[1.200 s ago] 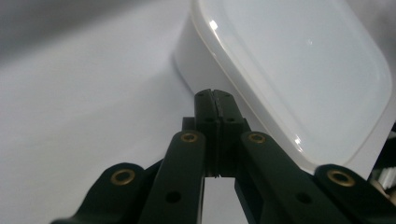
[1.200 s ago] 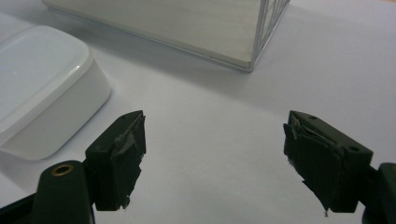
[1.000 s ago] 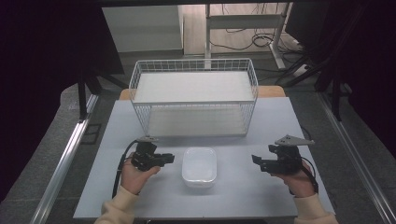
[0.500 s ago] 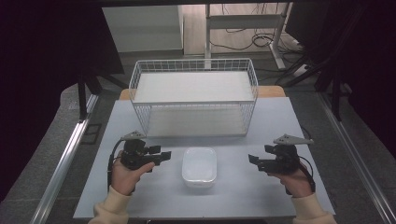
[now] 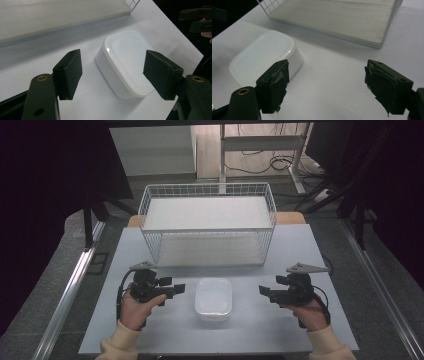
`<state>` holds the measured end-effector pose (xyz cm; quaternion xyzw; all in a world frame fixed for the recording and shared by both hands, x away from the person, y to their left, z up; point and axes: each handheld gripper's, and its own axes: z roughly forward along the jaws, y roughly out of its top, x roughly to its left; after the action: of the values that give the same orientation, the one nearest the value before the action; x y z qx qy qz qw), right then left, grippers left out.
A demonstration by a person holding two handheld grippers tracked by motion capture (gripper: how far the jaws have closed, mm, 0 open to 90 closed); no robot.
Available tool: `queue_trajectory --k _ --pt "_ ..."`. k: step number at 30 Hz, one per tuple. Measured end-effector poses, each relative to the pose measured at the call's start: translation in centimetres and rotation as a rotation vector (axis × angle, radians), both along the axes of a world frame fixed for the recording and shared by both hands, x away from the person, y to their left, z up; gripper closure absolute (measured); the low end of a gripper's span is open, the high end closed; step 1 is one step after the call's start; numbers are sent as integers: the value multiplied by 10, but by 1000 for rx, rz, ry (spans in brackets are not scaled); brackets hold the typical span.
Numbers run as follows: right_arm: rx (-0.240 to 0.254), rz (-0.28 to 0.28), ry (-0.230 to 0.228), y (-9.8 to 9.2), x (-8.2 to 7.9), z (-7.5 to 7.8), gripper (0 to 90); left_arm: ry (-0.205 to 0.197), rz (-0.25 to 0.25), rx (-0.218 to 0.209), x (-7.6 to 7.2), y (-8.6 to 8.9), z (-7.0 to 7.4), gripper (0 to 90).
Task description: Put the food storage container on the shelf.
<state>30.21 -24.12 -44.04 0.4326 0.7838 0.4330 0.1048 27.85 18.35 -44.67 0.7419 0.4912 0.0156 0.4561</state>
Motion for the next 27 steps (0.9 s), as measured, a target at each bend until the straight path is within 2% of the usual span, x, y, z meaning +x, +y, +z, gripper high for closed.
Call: queue_trajectory --k 3,8,11,16,18,27 --pt "10 2 8 7 2 2 194 10 2 -17 0 0 -1 300" --pt "17 15 21 19 5 6 198 20 -1 -20 2 -1 -4 306" --pt "35 30 55 32 10 1 206 43 3 -38 5 -2 -8 314" --pt "36 42 82 45 13 -6 212 53 1 -46 6 -4 -11 316" --pt "45 49 99 53 13 -10 216 64 0 -69 7 -4 -12 317" --pt "86 62 129 61 19 -17 234 78 -3 -83 9 -7 -17 319"
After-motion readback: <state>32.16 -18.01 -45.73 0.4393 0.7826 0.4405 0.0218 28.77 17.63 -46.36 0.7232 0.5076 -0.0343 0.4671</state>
